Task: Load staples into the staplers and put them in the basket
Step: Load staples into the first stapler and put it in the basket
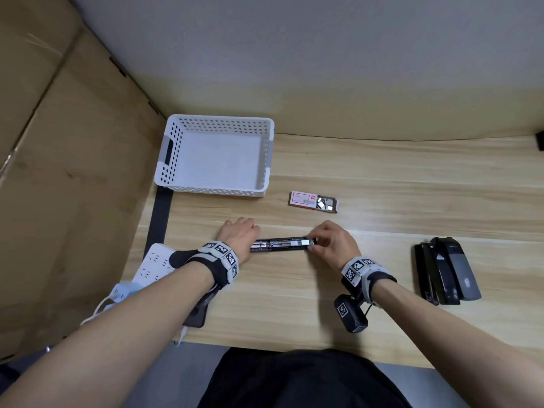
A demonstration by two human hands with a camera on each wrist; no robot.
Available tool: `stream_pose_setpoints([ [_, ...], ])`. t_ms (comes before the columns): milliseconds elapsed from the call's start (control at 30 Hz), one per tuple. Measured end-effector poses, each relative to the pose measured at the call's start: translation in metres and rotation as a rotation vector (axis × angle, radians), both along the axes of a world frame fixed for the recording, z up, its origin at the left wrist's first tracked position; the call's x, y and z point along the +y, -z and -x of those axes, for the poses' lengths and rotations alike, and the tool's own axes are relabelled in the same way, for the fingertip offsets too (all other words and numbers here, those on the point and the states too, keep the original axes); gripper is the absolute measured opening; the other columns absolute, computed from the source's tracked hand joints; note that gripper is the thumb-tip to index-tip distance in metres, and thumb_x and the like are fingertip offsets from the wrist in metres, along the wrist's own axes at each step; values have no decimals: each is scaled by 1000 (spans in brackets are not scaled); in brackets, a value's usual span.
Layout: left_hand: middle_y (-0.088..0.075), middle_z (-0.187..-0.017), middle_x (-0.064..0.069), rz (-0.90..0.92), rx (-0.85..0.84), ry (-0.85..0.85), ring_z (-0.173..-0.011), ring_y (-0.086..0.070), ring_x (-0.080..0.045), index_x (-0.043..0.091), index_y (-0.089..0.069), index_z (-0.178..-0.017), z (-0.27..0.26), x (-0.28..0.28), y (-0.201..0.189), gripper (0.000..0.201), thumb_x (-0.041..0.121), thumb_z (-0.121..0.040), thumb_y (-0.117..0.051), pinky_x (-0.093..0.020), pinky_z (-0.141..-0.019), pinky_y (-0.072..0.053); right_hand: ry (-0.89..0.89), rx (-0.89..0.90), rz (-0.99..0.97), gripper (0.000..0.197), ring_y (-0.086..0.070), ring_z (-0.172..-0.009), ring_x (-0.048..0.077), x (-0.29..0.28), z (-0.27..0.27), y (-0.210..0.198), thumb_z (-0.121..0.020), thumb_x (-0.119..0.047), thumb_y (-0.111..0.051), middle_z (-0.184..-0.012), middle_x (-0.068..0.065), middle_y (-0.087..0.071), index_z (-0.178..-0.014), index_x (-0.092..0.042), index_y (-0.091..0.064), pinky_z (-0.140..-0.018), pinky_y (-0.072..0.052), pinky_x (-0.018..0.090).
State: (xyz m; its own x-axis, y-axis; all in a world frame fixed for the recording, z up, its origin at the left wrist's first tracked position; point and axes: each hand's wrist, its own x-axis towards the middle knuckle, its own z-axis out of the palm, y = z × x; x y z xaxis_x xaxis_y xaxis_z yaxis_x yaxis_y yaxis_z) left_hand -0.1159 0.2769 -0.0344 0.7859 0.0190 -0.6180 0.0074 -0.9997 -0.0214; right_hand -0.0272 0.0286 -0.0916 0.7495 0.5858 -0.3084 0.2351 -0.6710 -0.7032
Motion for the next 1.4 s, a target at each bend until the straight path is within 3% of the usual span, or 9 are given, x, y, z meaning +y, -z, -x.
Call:
stream_pose_setpoints([
  [133,-63,-111,-2,-102,141,-65,-100,-60,-24,21,-59,-110,12,29,-12,24,18,-87,-59,-34,-74,-47,-105,-19,106,49,-54,-87,5,-4,0,2,-70,-40,-82,-109,-18,-46,-114,-37,-63,-72,-48,22],
  [233,-66,-102,0,14,67,-118,-92,-62,-24,26,-60,-104,16,39,-18,18,25,-86,-58,-33,-71,-49,-139,-54,160,40,-51,-93,5,-4,-1,6,-73,-36,-80,-106,-17,-47,-110,-36,-66,-75,-47,23],
  [367,-66,-103,7,189,-80,-118,-93,-62,-19,31,-61,-110,14,35,-29,23,36,-88,-62,-31,-73,-50,-110,-47,179,37,-50,-88,1,1,-2,6,-72,-35,-81,-103,-19,-49,-106,-36,-68,-75,-50,27],
  [533,-65,-90,11,357,-163,-51,-80,-60,-13,29,-64,-96,1,16,-44,19,46,-88,-62,-31,-69,-51,-73,-33,167,37,-50,-88,2,2,3,5,-71,-34,-81,-101,-18,-50,-106,-36,-68,-74,-49,27],
  [667,-61,-83,8,390,-189,-26,-75,-58,-16,24,-59,-85,-13,-11,-45,11,34,-88,-64,-32,-67,-50,-80,-30,167,37,-50,-89,2,1,2,5,-73,-33,-79,-102,-18,-49,-107,-36,-67,-74,-49,26],
  [800,-59,-84,5,373,-195,-24,-78,-58,-22,26,-48,-77,-20,-29,-40,18,30,-86,-64,-36,-69,-51,-91,-21,170,37,-50,-92,6,-1,3,3,-74,-32,-77,-105,-15,-49,-109,-33,-65,-75,-48,27],
  [967,-57,-82,5,392,-201,1,-80,-58,-22,22,-53,-80,-27,-45,-29,13,29,-86,-63,-35,-69,-48,-67,-26,157,37,-52,-93,9,-7,5,4,-75,-30,-77,-104,-11,-50,-110,-30,-65,-74,-49,29],
  [1233,-63,-95,-4,326,-168,81,-90,-60,-27,15,-64,-91,-36,-71,-6,16,30,-88,-61,-36,-74,-47,-63,-46,143,35,-52,-94,10,-22,9,8,-77,-30,-74,-106,-10,-50,-111,-31,-64,-72,-51,33],
  [1400,-59,-97,-2,327,-167,75,-93,-59,-26,15,-64,-95,-35,-74,1,18,32,-90,-62,-37,-75,-48,-66,-40,135,39,-52,-98,10,-23,11,9,-75,-41,-75,-106,-11,-49,-111,-34,-63,-73,-52,34],
])
